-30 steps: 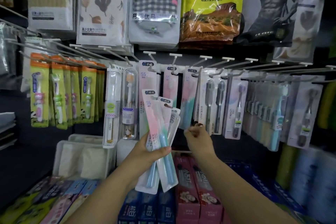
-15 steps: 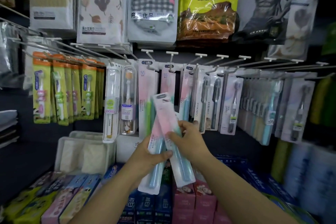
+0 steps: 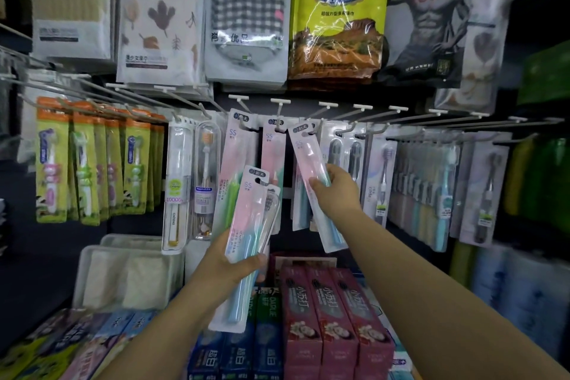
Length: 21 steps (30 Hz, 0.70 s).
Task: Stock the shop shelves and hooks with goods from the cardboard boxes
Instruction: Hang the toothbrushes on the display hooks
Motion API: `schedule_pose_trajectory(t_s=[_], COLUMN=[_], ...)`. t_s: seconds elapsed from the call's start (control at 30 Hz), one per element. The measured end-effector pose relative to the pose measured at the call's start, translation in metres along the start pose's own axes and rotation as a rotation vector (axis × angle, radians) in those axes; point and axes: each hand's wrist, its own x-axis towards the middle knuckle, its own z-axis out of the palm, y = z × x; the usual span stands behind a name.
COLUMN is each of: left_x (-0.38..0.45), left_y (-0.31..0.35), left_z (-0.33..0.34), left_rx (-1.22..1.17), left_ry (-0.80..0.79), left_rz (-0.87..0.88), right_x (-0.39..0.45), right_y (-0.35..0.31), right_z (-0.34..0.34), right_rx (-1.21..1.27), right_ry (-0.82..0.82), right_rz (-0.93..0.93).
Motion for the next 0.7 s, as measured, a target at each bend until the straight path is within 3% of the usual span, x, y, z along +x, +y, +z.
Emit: schedule_pose_trajectory(t_s=[0.3,0.7], left_x=[0.002,0.002], left_y=[0.004,0.001], left_z=[-0.007,-0.010], left_rx=[0.039,-0.047], left_ry=[-0.033,-0.058], left_rz=[-0.005,0.017], right_x=[0.018,0.047], right_y=[0.000,0.018], right_z=[0.018,0.045], right_rx=[0.078,-0.110], right_ry=[0.074,-0.044], right_rz=[0.124,0.323])
